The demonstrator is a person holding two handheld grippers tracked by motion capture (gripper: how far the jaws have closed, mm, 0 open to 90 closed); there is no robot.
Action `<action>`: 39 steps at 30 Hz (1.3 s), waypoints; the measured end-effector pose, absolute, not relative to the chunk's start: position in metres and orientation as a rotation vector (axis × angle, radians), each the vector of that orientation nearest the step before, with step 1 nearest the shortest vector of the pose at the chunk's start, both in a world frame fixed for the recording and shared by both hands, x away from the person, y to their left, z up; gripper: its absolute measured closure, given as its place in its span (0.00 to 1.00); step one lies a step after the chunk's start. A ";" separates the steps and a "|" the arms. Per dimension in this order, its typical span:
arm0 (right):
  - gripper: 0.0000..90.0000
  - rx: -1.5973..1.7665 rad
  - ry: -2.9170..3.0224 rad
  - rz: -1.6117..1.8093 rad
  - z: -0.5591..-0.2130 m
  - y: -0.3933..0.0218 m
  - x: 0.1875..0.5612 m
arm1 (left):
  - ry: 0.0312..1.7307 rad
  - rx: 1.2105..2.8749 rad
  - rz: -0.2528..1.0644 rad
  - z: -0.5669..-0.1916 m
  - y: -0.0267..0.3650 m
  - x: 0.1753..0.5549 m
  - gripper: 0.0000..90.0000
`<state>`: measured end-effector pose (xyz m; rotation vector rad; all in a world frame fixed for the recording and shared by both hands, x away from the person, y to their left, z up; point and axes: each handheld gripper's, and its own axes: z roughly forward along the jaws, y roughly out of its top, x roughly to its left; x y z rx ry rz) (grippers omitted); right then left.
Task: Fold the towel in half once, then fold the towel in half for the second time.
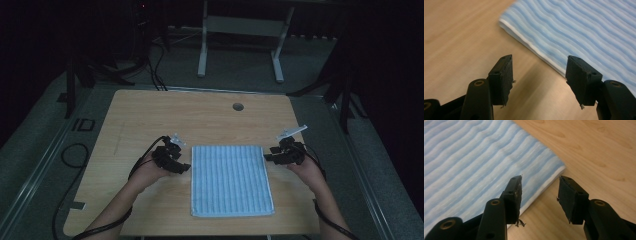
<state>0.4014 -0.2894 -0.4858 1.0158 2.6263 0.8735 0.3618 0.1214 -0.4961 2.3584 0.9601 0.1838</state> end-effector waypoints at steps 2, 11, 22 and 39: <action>0.59 1.022 2.630 0.867 -0.487 -0.288 0.407 | 0.968 2.346 0.191 -0.496 0.120 0.368 0.41; 0.58 1.072 2.635 0.826 -0.488 -0.284 0.437 | 0.976 2.365 0.177 -0.499 0.110 0.404 0.39; 0.58 1.170 2.608 0.776 -0.502 -0.275 0.461 | 1.006 2.391 0.108 -0.511 0.097 0.430 0.39; 0.70 1.155 2.721 0.593 -0.523 -0.249 0.474 | 1.016 2.441 0.097 -0.530 0.084 0.450 0.70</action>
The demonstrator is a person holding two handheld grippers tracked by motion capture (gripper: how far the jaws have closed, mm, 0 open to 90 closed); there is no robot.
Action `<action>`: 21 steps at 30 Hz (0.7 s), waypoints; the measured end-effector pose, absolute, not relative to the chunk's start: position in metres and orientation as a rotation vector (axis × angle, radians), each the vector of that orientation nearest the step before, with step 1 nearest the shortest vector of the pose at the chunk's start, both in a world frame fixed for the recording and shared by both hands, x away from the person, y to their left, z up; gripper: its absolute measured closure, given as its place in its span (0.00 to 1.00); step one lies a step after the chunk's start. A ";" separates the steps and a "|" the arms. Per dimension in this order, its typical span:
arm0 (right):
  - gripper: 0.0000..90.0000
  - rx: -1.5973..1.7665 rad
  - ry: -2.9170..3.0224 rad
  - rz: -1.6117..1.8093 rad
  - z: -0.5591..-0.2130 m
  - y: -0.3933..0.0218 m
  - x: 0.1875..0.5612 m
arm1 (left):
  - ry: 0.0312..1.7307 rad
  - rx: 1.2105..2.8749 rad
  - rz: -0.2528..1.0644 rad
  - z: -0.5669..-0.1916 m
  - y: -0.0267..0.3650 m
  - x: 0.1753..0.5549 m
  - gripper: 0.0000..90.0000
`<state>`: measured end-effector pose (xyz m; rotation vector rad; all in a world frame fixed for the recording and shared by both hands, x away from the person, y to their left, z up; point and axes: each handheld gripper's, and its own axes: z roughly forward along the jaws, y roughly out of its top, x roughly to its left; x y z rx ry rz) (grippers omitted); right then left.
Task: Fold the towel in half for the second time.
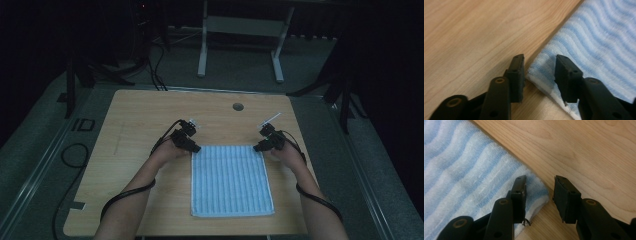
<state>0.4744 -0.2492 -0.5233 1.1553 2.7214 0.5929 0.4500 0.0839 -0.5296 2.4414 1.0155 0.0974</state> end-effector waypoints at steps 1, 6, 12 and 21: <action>0.72 1.162 2.724 0.599 -0.524 -0.249 0.475 | 1.009 2.441 0.087 -0.530 0.084 0.451 0.73; 0.84 1.194 2.736 0.634 -0.524 -0.251 0.479 | 1.032 2.422 0.085 -0.530 0.083 0.452 0.92; 0.94 1.134 2.737 0.589 -0.519 -0.247 0.477 | 1.030 2.388 0.118 -0.521 0.084 0.450 0.95; 0.95 1.058 2.697 0.665 -0.489 -0.249 0.469 | 1.007 2.351 0.156 -0.495 0.093 0.443 0.95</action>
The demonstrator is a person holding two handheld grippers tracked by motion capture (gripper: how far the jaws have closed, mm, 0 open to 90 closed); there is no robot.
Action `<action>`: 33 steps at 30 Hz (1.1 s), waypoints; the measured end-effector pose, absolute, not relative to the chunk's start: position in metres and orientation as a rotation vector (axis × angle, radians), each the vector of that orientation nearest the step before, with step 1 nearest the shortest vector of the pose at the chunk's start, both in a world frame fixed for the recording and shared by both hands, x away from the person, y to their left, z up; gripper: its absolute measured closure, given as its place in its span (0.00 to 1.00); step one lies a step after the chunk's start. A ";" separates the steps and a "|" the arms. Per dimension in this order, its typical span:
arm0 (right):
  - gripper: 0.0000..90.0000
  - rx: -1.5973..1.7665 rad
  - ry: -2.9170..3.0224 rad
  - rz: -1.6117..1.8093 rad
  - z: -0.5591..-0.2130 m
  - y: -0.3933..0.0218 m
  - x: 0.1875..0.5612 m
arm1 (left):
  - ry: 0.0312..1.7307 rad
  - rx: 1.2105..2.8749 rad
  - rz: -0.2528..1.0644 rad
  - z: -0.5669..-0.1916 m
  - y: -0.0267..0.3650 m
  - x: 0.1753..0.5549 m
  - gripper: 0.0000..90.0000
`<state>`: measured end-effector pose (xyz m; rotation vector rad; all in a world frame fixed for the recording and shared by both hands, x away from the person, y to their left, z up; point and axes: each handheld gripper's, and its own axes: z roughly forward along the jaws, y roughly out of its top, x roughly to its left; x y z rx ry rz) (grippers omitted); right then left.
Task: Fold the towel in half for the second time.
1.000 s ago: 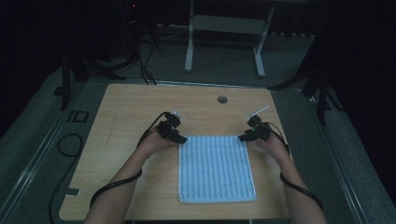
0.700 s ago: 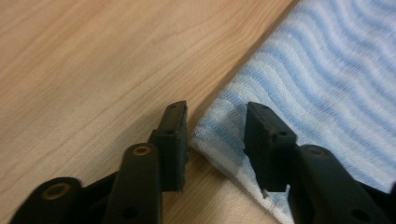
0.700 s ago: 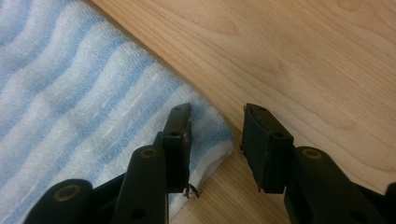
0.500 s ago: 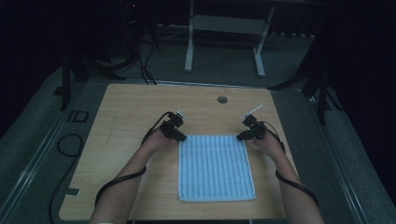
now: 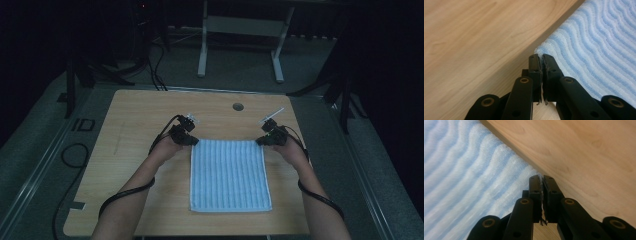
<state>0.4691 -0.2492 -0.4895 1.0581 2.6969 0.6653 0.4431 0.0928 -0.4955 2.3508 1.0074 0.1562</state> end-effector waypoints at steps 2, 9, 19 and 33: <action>0.95 1.038 2.693 0.680 -0.480 -0.248 0.466 | 1.007 2.335 0.158 -0.489 0.097 0.441 0.95; 0.96 0.936 2.659 0.731 -0.451 -0.243 0.449 | 0.961 2.331 0.192 -0.466 0.106 0.429 0.95; 0.96 0.827 2.618 0.785 -0.415 -0.245 0.427 | 0.873 2.316 0.247 -0.425 0.112 0.407 0.95; 0.96 0.758 2.604 0.886 -0.408 -0.255 0.387 | 0.794 2.298 0.187 -0.426 0.118 0.373 0.95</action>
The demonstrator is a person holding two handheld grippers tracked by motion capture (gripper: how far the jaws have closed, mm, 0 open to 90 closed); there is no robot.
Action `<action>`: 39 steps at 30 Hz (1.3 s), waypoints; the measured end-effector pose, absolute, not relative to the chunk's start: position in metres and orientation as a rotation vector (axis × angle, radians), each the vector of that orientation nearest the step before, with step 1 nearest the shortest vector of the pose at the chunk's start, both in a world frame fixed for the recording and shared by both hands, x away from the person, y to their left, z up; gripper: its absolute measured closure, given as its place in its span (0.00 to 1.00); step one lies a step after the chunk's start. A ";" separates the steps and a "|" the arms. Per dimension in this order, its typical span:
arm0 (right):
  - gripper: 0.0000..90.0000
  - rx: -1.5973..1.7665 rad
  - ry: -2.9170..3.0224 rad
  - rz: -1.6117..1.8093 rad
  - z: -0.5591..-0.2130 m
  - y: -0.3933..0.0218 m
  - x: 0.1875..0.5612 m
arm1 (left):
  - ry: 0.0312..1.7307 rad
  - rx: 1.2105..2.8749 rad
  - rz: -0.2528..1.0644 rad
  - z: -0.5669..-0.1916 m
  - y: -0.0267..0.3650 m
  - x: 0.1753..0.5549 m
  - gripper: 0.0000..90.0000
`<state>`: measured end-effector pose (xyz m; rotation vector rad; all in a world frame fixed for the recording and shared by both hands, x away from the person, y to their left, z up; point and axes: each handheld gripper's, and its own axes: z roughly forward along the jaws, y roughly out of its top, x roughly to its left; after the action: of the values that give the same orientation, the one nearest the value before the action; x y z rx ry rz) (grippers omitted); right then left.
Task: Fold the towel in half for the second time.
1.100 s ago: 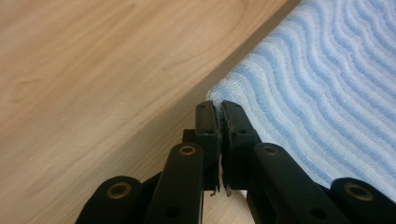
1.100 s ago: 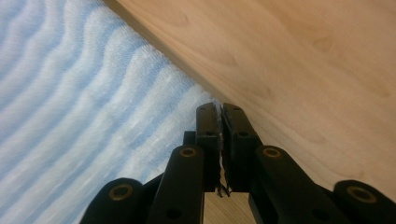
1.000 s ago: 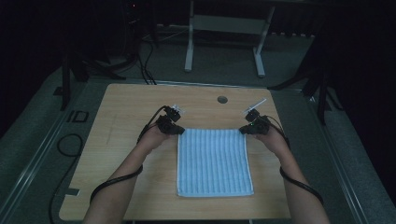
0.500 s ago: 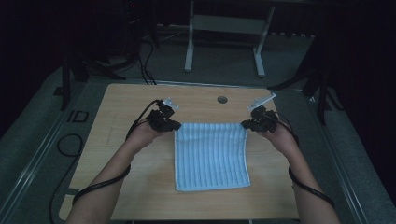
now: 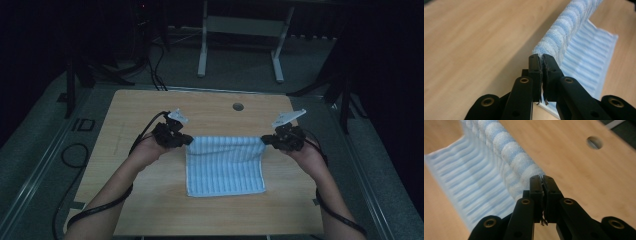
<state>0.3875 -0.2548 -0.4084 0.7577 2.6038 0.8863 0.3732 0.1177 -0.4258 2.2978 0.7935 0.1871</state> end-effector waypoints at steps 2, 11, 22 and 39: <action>0.96 0.752 2.608 0.885 -0.414 -0.259 0.379 | 0.766 2.300 0.164 -0.431 0.116 0.363 0.95; 0.96 0.726 2.660 0.904 -0.439 -0.266 0.338 | 0.708 2.333 0.101 -0.457 0.115 0.326 0.95; 0.96 0.717 2.710 0.881 -0.468 -0.265 0.301 | 0.695 2.370 0.017 -0.486 0.114 0.303 0.95; 0.75 0.822 2.733 0.936 -0.482 -0.279 0.293 | 0.648 2.389 -0.025 -0.489 0.102 0.288 0.65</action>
<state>0.2934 -0.2792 -0.4821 0.8221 2.7331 0.9362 0.2883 0.1020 -0.4891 2.3889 0.6482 -0.0249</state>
